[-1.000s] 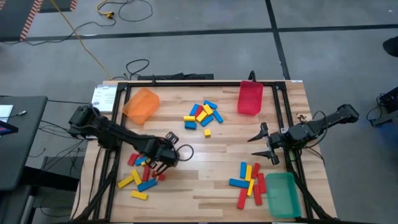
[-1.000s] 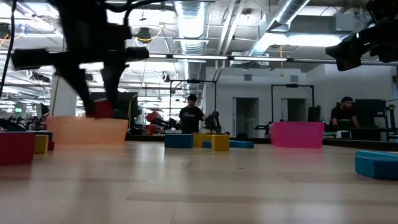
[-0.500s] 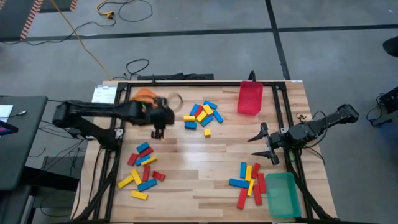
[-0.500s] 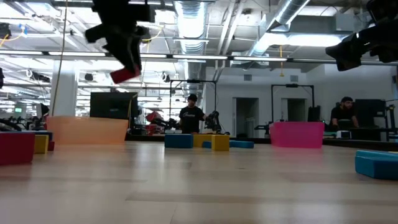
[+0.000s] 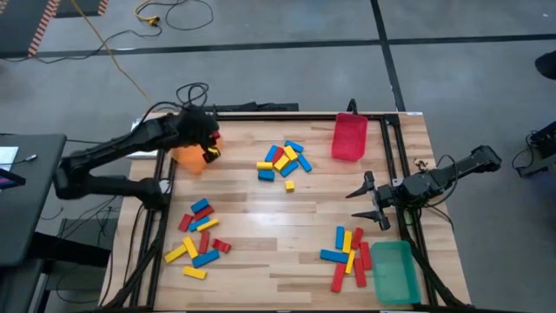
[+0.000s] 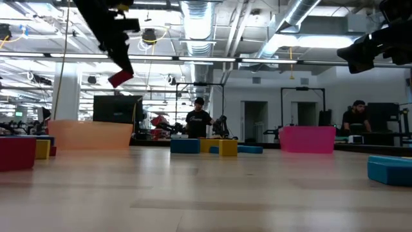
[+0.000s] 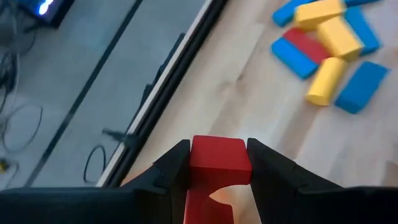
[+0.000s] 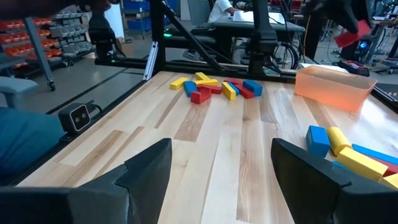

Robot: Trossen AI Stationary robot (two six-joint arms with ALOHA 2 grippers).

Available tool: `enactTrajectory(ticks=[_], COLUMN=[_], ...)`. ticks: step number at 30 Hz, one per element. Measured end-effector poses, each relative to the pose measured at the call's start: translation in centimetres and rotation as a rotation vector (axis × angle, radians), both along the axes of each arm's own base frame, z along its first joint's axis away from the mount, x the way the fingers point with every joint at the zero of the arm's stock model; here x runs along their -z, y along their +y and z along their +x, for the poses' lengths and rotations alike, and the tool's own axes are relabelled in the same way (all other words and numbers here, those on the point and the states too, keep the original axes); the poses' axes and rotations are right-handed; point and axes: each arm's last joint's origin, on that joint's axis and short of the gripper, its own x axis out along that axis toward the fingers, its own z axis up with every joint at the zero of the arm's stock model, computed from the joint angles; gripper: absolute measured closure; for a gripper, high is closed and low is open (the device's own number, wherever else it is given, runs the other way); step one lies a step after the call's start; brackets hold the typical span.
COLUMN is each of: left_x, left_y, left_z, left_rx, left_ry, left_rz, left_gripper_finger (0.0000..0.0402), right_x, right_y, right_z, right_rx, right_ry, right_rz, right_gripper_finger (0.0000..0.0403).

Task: Sort blocks
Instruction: Put the red block into the orange bin

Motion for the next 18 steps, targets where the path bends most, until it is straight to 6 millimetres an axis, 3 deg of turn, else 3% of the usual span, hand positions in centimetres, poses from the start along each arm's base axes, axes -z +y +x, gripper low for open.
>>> enactTrajectory(ticks=[18], left_x=[4.9], left_y=[3.6], left_z=[-1.6], left_rx=[-0.124], left_ry=[-0.107], left_rz=[-0.101], left_gripper_finger=[0.0272], right_x=[0.0], right_y=[0.0], right_z=[0.0], right_rx=[0.0], right_ry=[0.0], right_rz=[0.0], right_gripper_finger=[0.0113])
